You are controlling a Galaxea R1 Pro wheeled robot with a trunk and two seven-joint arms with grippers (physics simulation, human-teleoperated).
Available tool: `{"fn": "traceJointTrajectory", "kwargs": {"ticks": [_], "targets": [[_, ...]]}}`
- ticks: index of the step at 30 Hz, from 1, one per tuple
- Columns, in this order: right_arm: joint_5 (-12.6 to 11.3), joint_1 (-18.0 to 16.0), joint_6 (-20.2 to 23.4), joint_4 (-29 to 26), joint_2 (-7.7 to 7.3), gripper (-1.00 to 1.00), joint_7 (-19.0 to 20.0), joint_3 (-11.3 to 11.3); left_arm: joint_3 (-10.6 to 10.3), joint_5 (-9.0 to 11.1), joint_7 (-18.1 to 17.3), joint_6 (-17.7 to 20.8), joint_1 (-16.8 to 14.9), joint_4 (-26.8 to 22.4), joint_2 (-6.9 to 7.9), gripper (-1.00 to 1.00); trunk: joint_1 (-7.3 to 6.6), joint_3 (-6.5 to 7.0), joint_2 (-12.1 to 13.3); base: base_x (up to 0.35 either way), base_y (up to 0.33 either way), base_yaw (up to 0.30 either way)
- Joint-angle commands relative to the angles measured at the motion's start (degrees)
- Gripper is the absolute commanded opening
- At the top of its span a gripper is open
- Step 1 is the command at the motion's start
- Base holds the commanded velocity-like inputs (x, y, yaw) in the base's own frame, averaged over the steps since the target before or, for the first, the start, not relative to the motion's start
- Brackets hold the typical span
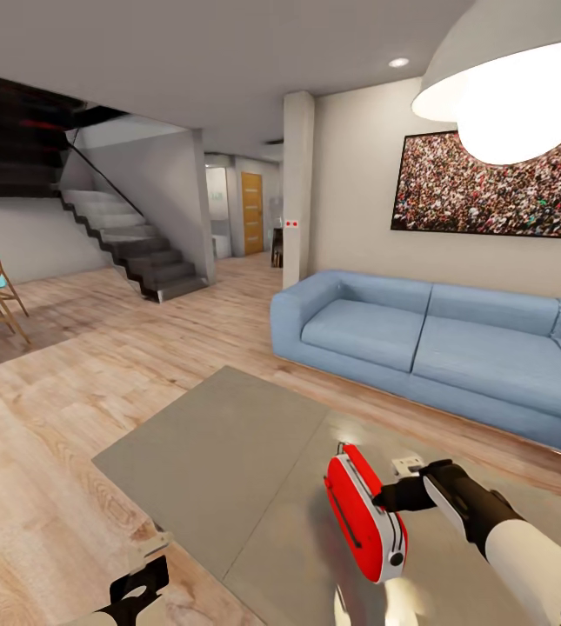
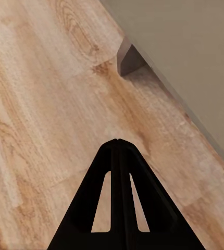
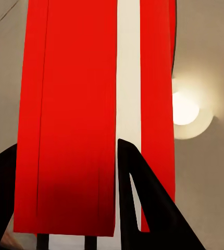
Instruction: Turn on the radio receiver that's on the table in the living room.
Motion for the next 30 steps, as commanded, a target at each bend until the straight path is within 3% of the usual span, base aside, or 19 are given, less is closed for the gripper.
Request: {"fn": "traceJointTrajectory", "kwargs": {"ticks": [1, 6, 30], "targets": [[-0.36, -0.02, -0.05, 0.05, 0.01, -1.00, 0.01, -0.06, 0.00, 0.00, 0.00, 0.00, 0.00, -0.01, 0.00, -1.00, 0.22, -0.18, -0.40, 0.000, 0.000, 0.000], [-0.35, -0.02, -0.18, 0.21, 0.01, -1.00, 0.01, -0.01, 0.00, 0.00, 0.00, 0.00, 0.00, 0.00, 0.00, -1.00, 1.32, -1.07, -2.41, 0.000, 0.000, 0.000], [-0.31, -0.02, -0.21, 0.27, 0.01, -1.00, 0.01, -0.03, 0.00, 0.00, 0.00, 0.00, 0.00, 0.00, 0.00, -1.00, 1.32, -1.07, -2.41, 0.000, 0.000, 0.000]]}}
